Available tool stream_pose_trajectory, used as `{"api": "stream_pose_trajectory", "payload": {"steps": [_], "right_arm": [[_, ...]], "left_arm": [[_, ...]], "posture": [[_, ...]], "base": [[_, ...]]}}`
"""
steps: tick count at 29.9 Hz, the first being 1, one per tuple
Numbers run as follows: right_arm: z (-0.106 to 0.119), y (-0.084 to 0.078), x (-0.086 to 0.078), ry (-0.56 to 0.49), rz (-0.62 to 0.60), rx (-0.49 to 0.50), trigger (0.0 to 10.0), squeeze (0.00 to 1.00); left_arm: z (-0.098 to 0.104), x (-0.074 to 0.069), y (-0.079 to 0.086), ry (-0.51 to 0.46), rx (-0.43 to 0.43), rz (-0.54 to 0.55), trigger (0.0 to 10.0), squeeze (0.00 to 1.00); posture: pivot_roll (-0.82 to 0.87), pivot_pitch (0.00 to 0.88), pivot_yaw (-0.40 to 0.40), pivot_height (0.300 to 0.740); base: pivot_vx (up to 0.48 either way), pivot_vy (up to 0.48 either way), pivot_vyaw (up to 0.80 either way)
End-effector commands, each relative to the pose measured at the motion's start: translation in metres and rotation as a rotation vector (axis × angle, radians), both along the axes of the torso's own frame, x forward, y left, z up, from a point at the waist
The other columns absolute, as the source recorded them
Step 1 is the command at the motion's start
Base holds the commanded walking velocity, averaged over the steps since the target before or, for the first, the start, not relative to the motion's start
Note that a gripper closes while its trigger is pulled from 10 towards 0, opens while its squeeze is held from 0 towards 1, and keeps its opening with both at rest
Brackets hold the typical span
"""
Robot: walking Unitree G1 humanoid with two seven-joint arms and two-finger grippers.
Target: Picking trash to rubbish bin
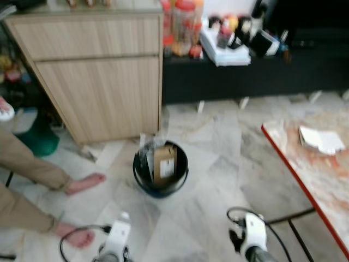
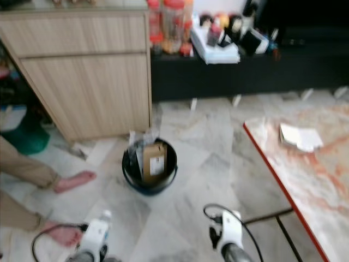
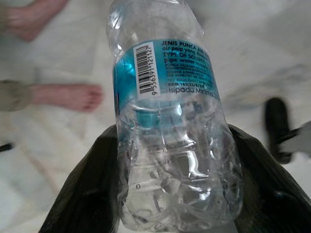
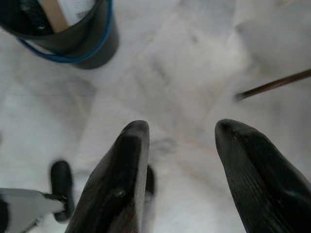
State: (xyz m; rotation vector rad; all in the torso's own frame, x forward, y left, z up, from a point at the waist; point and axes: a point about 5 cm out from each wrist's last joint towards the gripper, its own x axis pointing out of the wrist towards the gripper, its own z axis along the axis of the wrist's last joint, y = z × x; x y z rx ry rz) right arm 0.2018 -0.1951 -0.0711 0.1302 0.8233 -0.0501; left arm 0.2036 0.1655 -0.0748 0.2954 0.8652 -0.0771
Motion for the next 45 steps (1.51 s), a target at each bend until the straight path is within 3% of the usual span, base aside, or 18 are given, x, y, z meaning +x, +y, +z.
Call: {"api": "stream_pose_trajectory", "payload": {"steps": [1, 40, 45], "right_arm": [[0.0002, 0.0072, 0.0020, -0.006, 0.028, 0.000, 10.0, 0.00], [0.0010, 0.0056, 0.0036, -0.002, 0.015, 0.006, 10.0, 0.00], [0.0010, 0.0087, 0.0042, -0.005, 0.016, 0.024, 10.0, 0.00]], "left_arm": [[-0.0036, -0.0080, 0.0126, 0.034, 0.030, 0.013, 10.0, 0.00], [-0.0050, -0.0101, 0.0090, 0.038, 0.027, 0.004, 10.0, 0.00], [-0.0050, -0.0103, 0.0093, 0.039, 0.028, 0.001, 10.0, 0.00]], "posture": [[0.08, 0.164, -0.125, 0.740], [0.08, 0.124, -0.128, 0.740], [0.08, 0.120, -0.126, 0.740]], "base": [[0.281, 0.000, 0.79], [0.282, 0.000, 0.05], [0.280, 0.000, -0.73]]}}
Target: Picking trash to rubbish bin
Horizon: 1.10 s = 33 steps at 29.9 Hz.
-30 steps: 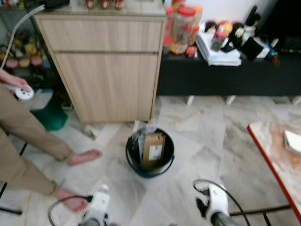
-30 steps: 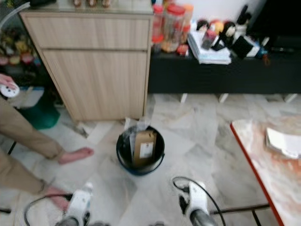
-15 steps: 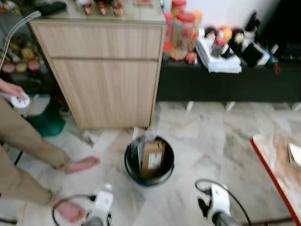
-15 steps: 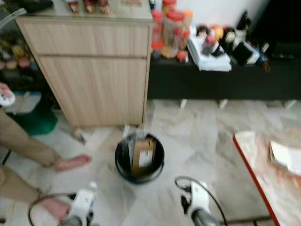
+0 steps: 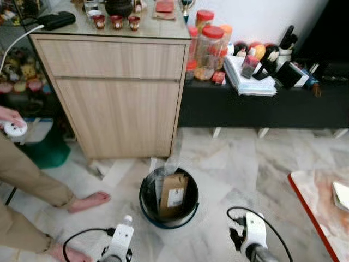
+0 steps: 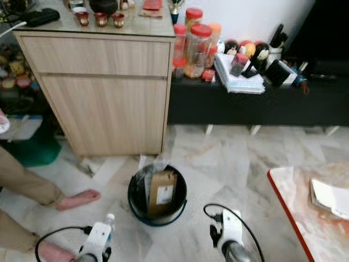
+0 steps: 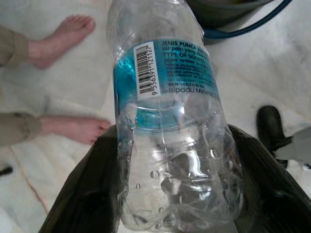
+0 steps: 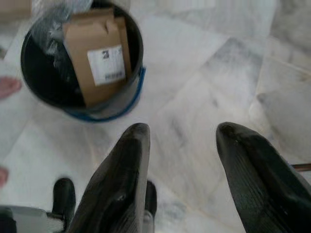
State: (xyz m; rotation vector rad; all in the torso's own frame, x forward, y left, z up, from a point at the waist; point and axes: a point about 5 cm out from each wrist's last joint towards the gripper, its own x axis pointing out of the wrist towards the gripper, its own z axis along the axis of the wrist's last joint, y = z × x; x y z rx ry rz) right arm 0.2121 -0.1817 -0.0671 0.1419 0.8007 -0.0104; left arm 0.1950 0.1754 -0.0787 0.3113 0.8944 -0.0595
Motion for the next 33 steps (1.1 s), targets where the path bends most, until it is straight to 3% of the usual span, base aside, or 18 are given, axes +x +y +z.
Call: {"api": "stream_pose_trajectory", "payload": {"steps": [1, 13, 18, 33], "right_arm": [[-0.0024, -0.0045, -0.0052, 0.014, 0.008, -0.024, 10.0, 0.00], [-0.0028, -0.0055, -0.0061, 0.015, 0.015, -0.043, 10.0, 0.00], [-0.0021, -0.0057, -0.0053, 0.006, 0.001, -0.025, 10.0, 0.00], [-0.0042, -0.0052, -0.0085, 0.024, 0.008, -0.027, 10.0, 0.00]], "left_arm": [[-0.0011, -0.0015, -0.0007, 0.013, 0.005, -0.012, 10.0, 0.00], [-0.0011, -0.0016, -0.0004, 0.015, 0.006, -0.018, 10.0, 0.00], [-0.0006, -0.0006, -0.0001, 0.011, 0.005, -0.013, 10.0, 0.00], [-0.0001, 0.0001, 0.0022, 0.011, 0.007, -0.001, 10.0, 0.00]], "posture": [[0.08, 0.120, -0.126, 0.740], [0.08, 0.116, -0.121, 0.740], [0.08, 0.130, -0.126, 0.740], [0.09, 0.144, -0.125, 0.740]], "base": [[0.277, 0.000, -0.41], [0.278, 0.000, -0.10], [0.277, 0.000, 0.80], [0.280, 0.000, 0.03]]}}
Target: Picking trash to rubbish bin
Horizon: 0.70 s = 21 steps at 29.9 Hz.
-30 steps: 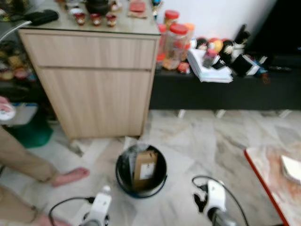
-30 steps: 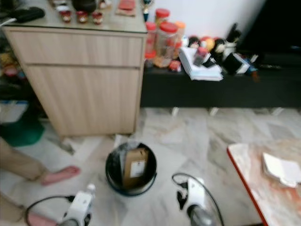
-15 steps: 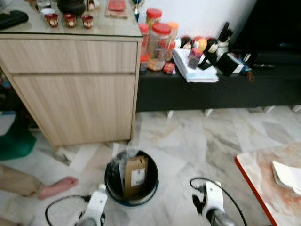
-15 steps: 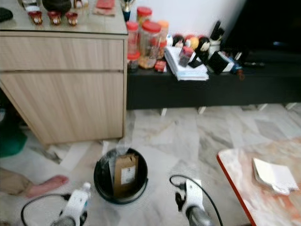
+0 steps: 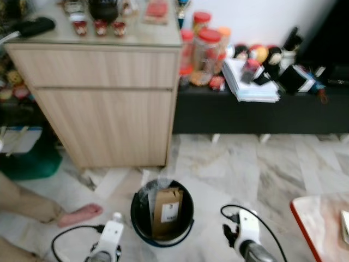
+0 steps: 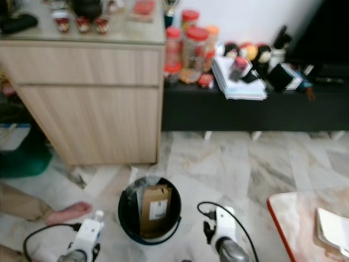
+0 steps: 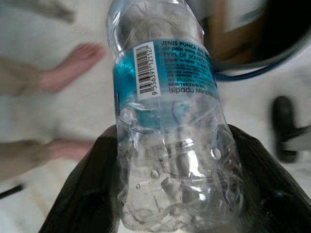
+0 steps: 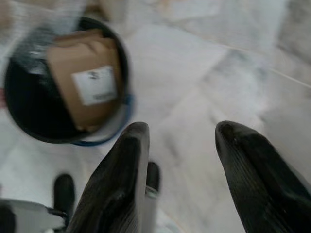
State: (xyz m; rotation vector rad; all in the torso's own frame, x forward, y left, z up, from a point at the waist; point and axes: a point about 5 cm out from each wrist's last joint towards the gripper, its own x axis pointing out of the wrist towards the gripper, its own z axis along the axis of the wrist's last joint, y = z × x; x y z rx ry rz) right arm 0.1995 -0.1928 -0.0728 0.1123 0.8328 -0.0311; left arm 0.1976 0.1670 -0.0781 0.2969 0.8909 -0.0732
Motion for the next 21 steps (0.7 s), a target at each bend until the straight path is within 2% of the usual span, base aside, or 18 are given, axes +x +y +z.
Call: {"api": "stream_pose_trajectory", "payload": {"steps": [1, 3, 21], "right_arm": [[0.0015, 0.0059, 0.0042, -0.009, 0.011, 0.007, 10.0, 0.00], [0.0015, 0.0059, 0.0043, -0.010, 0.009, 0.008, 10.0, 0.00], [0.0011, 0.0078, 0.0042, -0.004, 0.017, 0.015, 10.0, 0.00]], "left_arm": [[-0.0006, -0.0025, 0.0106, 0.012, 0.025, 0.005, 10.0, 0.00], [-0.0005, -0.0024, 0.0107, 0.011, 0.025, 0.005, 10.0, 0.00], [0.0001, -0.0014, 0.0112, 0.009, 0.026, 0.008, 10.0, 0.00]], "posture": [[0.08, 0.145, -0.125, 0.740], [0.08, 0.145, -0.125, 0.740], [0.08, 0.151, -0.124, 0.740]], "base": [[0.277, 0.000, 0.43], [0.277, 0.000, 0.43], [0.291, 0.000, 0.00]]}}
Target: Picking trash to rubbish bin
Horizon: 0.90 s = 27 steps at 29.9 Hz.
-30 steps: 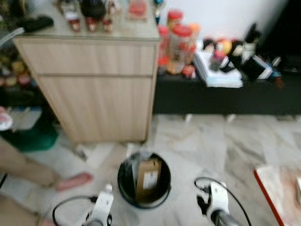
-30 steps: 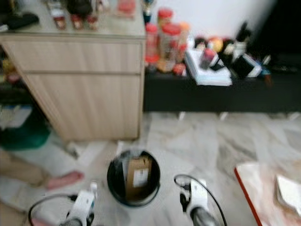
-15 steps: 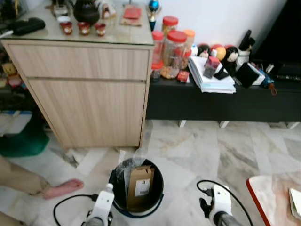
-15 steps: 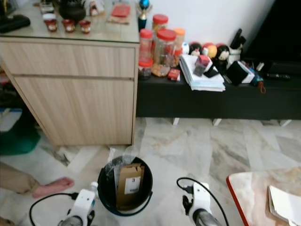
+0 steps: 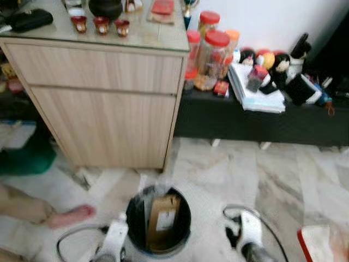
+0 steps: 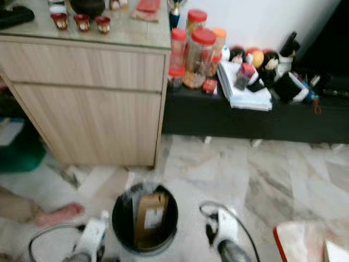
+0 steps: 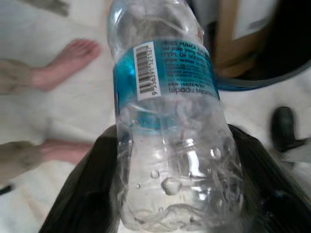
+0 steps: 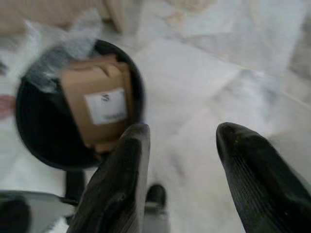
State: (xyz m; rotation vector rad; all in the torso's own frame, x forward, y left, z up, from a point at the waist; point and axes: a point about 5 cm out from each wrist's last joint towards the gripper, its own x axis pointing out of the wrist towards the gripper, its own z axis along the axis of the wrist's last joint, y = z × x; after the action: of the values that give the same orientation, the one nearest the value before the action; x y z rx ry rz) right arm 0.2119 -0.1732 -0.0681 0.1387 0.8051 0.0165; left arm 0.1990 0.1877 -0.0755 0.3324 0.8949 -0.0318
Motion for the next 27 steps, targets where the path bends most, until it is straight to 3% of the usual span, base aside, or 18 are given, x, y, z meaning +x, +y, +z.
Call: {"api": "stream_pose_trajectory", "payload": {"steps": [1, 8, 15, 19, 23, 27], "right_arm": [[-0.004, -0.012, -0.008, 0.027, -0.013, -0.026, 10.0, 0.00], [-0.004, -0.012, -0.009, 0.034, -0.013, -0.024, 10.0, 0.00], [-0.004, -0.012, -0.008, 0.035, -0.004, -0.026, 10.0, 0.00], [0.007, -0.006, 0.010, -0.020, 0.086, -0.006, 10.0, 0.00], [0.012, 0.002, 0.018, -0.026, 0.137, 0.048, 10.0, 0.00], [0.015, 0.017, 0.024, -0.006, 0.269, 0.083, 10.0, 0.00]], "left_arm": [[-0.003, -0.003, -0.009, 0.011, -0.023, -0.012, 10.0, 0.00], [-0.002, -0.002, -0.010, -0.003, -0.029, -0.003, 10.0, 0.00], [-0.001, 0.000, -0.011, -0.009, -0.029, -0.019, 10.0, 0.00], [0.013, 0.025, -0.021, -0.083, -0.060, -0.061, 10.0, 0.00], [0.023, 0.041, -0.028, -0.137, -0.093, -0.066, 10.0, 0.00], [0.035, 0.058, -0.041, -0.188, -0.131, -0.114, 10.0, 0.00]], "posture": [[0.08, 0.151, -0.124, 0.740], [0.08, 0.154, -0.128, 0.740], [0.08, 0.154, -0.128, 0.740], [0.08, 0.155, -0.131, 0.740], [0.08, 0.155, -0.131, 0.740], [0.07, 0.151, -0.138, 0.740]], "base": [[0.277, 0.000, 0.00], [0.317, 0.000, 0.00], [0.000, 0.000, 0.00], [0.000, 0.000, 0.00], [0.000, 0.000, 0.00], [0.000, 0.000, 0.00]]}}
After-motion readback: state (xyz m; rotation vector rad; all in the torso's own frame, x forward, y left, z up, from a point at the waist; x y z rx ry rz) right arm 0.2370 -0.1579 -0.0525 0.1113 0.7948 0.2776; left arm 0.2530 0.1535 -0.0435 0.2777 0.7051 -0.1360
